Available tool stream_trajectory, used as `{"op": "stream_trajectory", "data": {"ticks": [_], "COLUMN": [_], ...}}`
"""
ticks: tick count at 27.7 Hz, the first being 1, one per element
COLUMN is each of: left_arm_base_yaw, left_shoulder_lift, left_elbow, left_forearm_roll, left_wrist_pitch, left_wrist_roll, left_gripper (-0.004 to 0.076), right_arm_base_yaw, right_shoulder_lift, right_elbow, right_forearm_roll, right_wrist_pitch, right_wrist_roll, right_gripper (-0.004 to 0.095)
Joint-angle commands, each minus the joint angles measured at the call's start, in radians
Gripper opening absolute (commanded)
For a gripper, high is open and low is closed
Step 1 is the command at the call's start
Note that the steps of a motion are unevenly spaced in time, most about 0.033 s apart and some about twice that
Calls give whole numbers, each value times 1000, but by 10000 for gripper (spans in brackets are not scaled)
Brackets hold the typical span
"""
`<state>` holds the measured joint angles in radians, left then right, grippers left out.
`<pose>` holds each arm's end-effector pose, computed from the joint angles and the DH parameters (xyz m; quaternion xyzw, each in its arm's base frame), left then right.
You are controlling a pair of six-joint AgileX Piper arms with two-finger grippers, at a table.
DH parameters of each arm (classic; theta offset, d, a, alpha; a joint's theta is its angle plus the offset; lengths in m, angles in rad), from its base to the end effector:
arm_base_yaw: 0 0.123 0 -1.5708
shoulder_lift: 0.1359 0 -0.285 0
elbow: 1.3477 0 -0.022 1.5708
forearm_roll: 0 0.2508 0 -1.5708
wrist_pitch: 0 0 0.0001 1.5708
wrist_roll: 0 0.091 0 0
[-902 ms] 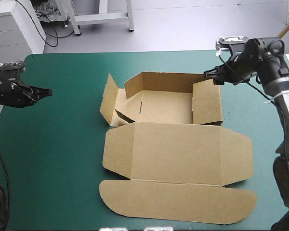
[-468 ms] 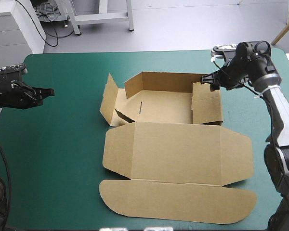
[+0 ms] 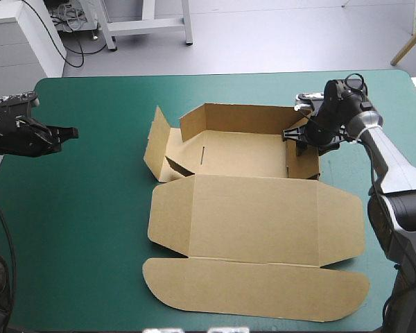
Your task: Fold the box
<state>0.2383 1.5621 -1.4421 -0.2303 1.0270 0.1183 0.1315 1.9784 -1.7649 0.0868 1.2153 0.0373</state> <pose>0.3268 0.0611 0.3421 -0.0902 0.9574 -0.0639 0.2666 0.4150 0.0623 0.2688 -0.0364 0.9919 0.0516 0.1103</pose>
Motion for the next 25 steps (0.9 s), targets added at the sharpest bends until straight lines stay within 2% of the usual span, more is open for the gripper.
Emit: {"op": "stream_trajectory", "data": {"ticks": [1,3,5,7,11,23,25], "left_arm_base_yaw": [-1,-1,-1,-1,-1,-1,-1], "left_shoulder_lift": [-31,-30,-30,-30,-30,-30,-30], "left_elbow": [-36,-36,-36,-36,-36,-36,-36], "left_forearm_roll": [-20,-20,-20,-24,-24,20,5], "left_wrist_pitch": [-30,-30,-30,-30,-30,-28,-23], "left_wrist_roll": [-2,-2,-2,-2,-2,34,105], "left_gripper": [5,5,5,5,5,11,85], "right_arm_base_yaw": [-4,-4,-4,-4,-4,-4,-4], "right_shoulder_lift": [-49,-49,-49,-49,-49,-58,-73], "right_elbow": [-11,-11,-11,-11,-11,-11,-11], "right_forearm_roll": [20,20,20,13,-1,11,11], "right_wrist_pitch": [-12,-12,-12,-12,-12,-12,-12], "right_wrist_roll": [-1,-3,-10,-10,-25,-25,-37], "right_gripper": [509,502,455,324,-20,-19,-19]}}
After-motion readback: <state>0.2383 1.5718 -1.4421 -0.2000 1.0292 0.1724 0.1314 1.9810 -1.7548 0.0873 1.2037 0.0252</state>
